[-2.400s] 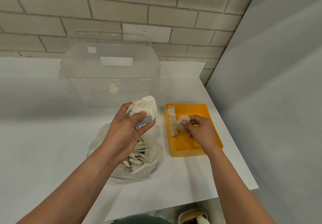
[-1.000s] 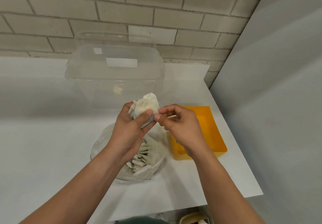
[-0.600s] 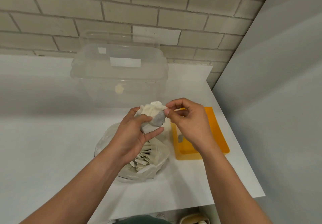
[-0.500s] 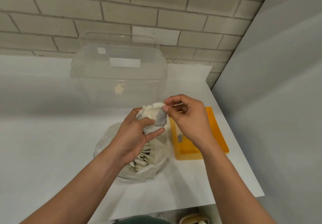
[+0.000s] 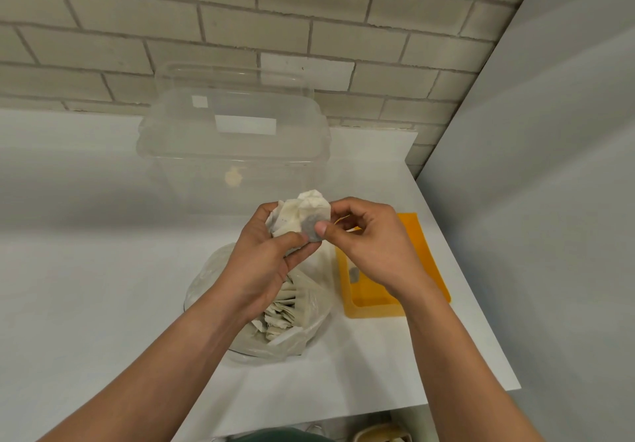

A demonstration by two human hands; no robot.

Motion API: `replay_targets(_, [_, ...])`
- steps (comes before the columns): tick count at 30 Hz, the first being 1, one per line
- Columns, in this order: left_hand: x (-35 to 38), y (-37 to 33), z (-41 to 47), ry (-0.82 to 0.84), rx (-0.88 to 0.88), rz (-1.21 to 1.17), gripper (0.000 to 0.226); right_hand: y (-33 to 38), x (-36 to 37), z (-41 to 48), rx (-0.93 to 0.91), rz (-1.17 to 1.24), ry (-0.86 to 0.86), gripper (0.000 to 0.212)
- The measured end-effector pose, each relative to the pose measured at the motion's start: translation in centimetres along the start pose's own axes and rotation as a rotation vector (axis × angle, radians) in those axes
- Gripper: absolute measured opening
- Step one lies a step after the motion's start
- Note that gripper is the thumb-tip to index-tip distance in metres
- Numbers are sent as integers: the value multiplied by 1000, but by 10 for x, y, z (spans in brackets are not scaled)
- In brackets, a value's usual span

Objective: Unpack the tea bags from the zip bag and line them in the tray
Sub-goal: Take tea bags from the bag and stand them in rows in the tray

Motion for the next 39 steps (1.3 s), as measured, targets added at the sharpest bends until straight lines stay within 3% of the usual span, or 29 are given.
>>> replay_targets(9, [-7, 6, 4, -99, -30, -113, 31, -35, -24, -10, 119, 328, -183, 14])
replay_targets(13, [-9, 7, 3, -96, -35, -100, 32, -101, -28, -18, 283, 102, -204, 10])
replay_targets(21, [-8, 8, 2, -93, -33, -85, 34, -165, 3, -20, 417, -294, 109, 6])
replay_targets(32, [-14, 3, 1, -99, -27, -89, 35, -174, 17, -12, 514, -562, 140, 32])
replay_targets(39, [-16, 3, -1, -100, -24, -99, 36, -176, 22, -14, 517, -547, 167, 23])
Point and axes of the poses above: each hand's wrist, its own z-axis towards the middle knuckle, its own x-axis out of the palm, y = z × x, the point moved 5 cm from there along z, towards the middle knuckle, and after that the axes turned 7 degrees about -z, right-handed, at the moved point
